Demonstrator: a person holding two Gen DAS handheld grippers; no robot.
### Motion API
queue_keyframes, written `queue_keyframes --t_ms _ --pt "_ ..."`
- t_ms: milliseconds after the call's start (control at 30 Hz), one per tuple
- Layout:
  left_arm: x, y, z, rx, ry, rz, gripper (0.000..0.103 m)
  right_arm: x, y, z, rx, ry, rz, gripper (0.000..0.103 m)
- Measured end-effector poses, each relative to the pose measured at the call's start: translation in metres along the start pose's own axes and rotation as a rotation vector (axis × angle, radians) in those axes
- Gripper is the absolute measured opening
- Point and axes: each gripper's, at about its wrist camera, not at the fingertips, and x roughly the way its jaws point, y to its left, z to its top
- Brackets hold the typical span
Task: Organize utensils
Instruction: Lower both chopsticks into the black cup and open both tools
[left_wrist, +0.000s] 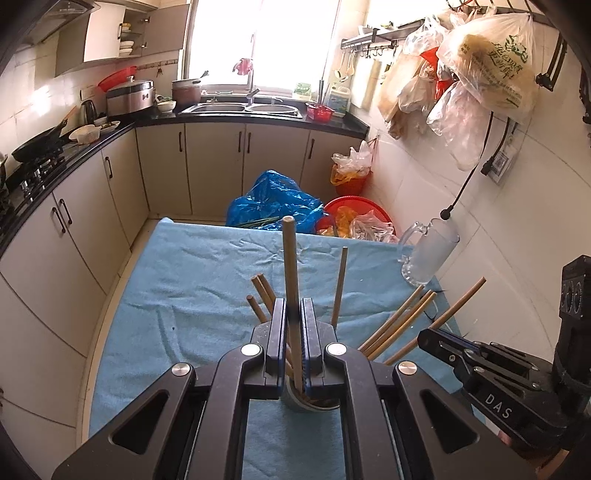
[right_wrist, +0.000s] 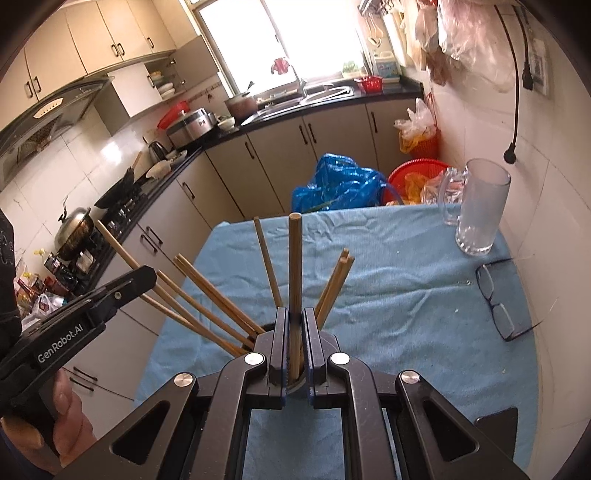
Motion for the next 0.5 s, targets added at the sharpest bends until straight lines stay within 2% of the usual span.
queue_keyframes --t_ms 367,433,500 --pt "0.000 0.003 -0.005 -0.013 0.006 0.007 0.006 -0.004 -0.001 -0.005 0.015 0.003 0.004 0.009" --pt "-0.002 0.003 -0.005 -0.015 0.004 0.007 0.007 -0.009 -0.001 -0.005 0.018 -0.005 0.004 0.017" --pt "-0.006 0.004 -0.005 -0.020 -0.001 0.004 0.010 -0.013 0.000 -0.005 0.020 -0.012 -0.001 0.019"
